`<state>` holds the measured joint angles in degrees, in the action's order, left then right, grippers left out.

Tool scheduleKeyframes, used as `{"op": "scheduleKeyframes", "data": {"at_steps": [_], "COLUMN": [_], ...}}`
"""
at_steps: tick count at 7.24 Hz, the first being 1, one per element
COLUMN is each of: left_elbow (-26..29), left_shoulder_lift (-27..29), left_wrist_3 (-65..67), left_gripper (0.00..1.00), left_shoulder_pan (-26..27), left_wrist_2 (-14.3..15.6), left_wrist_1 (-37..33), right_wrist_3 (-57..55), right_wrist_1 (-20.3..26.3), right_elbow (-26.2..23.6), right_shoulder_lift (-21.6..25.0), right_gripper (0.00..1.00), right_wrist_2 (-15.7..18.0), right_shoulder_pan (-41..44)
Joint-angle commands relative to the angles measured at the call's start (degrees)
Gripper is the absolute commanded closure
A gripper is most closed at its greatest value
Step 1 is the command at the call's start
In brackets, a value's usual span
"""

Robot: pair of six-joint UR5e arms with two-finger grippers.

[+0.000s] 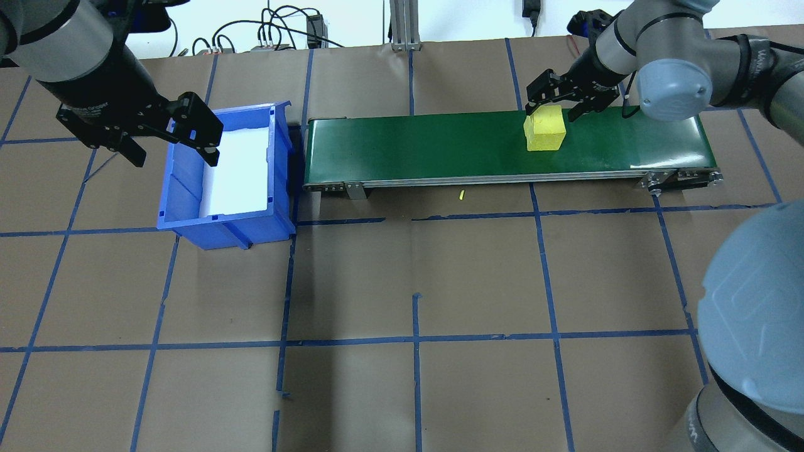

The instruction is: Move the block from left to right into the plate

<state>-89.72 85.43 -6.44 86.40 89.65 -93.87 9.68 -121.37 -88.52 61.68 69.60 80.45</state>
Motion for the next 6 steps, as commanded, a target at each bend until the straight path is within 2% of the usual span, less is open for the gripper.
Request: {"op": "scheduleKeyframes", "data": {"at_steps": [1,2,3,4,5,6], "left_elbow": [0.1,0.1,0.0,0.0,0.0,0.0], "left_shoulder_lift": [0.0,0.0,0.0,0.0,0.0,0.0], "left_wrist_3": [0.0,0.0,0.0,-0.1,-0.1,-0.1], "left_gripper": [0.00,0.00,0.00,0.00,0.00,0.00], "left_shoulder_pan": [0.0,-0.1,0.0,-0.1,0.0,-0.1], "left_wrist_2": [0.0,0.0,0.0,0.0,0.0,0.0], "left_wrist_1": [0.0,0.0,0.0,0.0,0.0,0.0], "right_wrist_3": [1.0,2.8,8.7,11.9,17.9,24.2], "right_wrist_1": [-2.2,-3.4,-2.9,2.1,7.2,10.1], "right_elbow": [-2.5,-5.1,-5.5,-5.9,-6.3,-6.7], "right_shoulder_lift": [-1.7,-1.0,0.6,5.3,9.8,12.6], "right_gripper": [0.02,0.29,0.70,0.83,0.86,0.86], "right_wrist_2": [0.9,4.9,11.4,18.4,24.2,33.0], "right_shoulder_pan": [0.0,0.0,-0.1,-0.2,-0.8,-3.5]}}
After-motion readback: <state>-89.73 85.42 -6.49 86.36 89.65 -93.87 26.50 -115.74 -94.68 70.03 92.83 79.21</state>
